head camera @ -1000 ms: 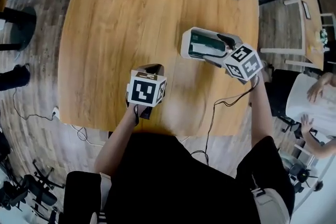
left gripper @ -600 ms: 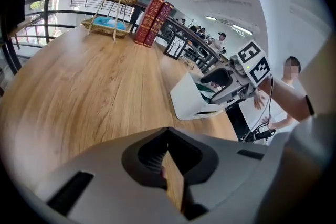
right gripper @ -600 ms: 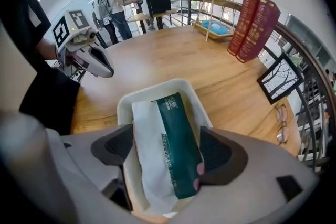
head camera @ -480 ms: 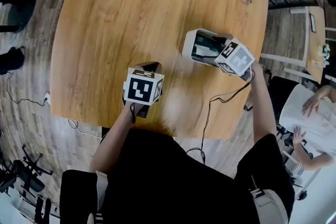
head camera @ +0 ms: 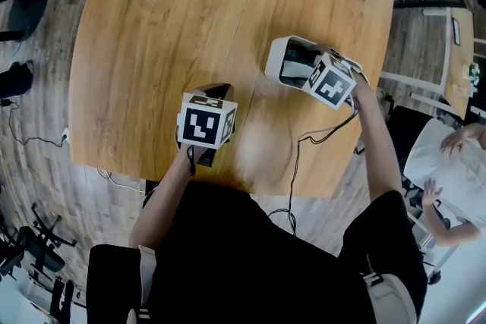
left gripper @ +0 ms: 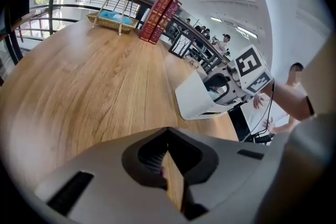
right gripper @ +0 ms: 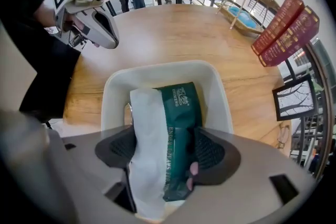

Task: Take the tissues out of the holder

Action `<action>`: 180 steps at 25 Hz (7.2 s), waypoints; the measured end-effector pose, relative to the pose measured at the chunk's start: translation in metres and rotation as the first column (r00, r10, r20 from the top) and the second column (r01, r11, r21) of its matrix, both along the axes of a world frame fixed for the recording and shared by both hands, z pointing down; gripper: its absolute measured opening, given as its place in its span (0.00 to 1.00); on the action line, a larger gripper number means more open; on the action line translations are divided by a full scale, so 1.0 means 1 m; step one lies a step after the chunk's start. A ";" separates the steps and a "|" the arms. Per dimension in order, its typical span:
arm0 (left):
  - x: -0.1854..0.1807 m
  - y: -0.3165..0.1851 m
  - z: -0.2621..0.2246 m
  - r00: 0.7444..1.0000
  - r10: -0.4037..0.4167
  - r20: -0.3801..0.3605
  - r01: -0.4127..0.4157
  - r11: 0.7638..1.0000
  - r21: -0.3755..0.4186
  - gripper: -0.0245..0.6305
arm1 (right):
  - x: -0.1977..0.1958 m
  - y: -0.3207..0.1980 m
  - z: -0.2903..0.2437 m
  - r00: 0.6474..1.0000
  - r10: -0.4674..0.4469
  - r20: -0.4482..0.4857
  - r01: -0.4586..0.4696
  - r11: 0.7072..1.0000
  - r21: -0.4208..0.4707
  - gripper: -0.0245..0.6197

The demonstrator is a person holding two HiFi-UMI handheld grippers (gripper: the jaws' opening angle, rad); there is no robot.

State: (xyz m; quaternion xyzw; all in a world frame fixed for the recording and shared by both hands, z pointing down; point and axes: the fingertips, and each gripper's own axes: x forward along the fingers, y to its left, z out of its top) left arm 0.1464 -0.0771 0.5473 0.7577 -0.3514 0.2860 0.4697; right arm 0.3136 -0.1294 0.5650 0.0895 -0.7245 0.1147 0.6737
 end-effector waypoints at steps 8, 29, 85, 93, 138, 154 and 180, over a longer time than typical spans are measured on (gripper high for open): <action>-0.003 0.006 0.005 1.000 -0.002 0.020 0.002 1.000 -0.013 0.05 | 0.003 0.001 -0.001 0.999 -0.018 0.026 0.018 1.000 0.016 0.46; -0.014 0.011 0.008 0.999 0.026 0.039 -0.026 1.000 -0.002 0.05 | 0.001 0.006 -0.063 0.994 -0.006 0.110 -0.013 0.984 0.176 0.38; -0.200 0.030 -0.013 0.976 -0.219 0.019 0.218 0.976 0.020 0.05 | -0.267 -0.034 -0.074 0.950 -0.263 0.167 0.225 0.951 0.214 0.38; -0.208 0.030 -0.009 0.971 -0.238 0.020 0.238 0.971 0.010 0.05 | -0.273 -0.037 -0.047 0.956 -0.254 0.145 0.231 0.959 0.163 0.38; -0.202 0.025 -0.004 0.981 -0.192 0.007 0.192 0.981 0.007 0.05 | -0.287 -0.024 -0.089 0.904 -0.103 0.414 -0.068 0.923 0.378 0.45; -0.193 0.021 -0.028 0.990 -0.138 0.025 0.135 0.987 0.087 0.05 | -0.256 0.017 -0.137 0.577 0.304 0.758 -0.665 0.714 0.220 0.14; -0.167 0.056 -0.051 0.996 -0.019 0.090 0.003 0.984 0.178 0.05 | -0.216 0.109 -0.110 0.197 0.683 0.703 -0.950 0.310 -0.035 0.05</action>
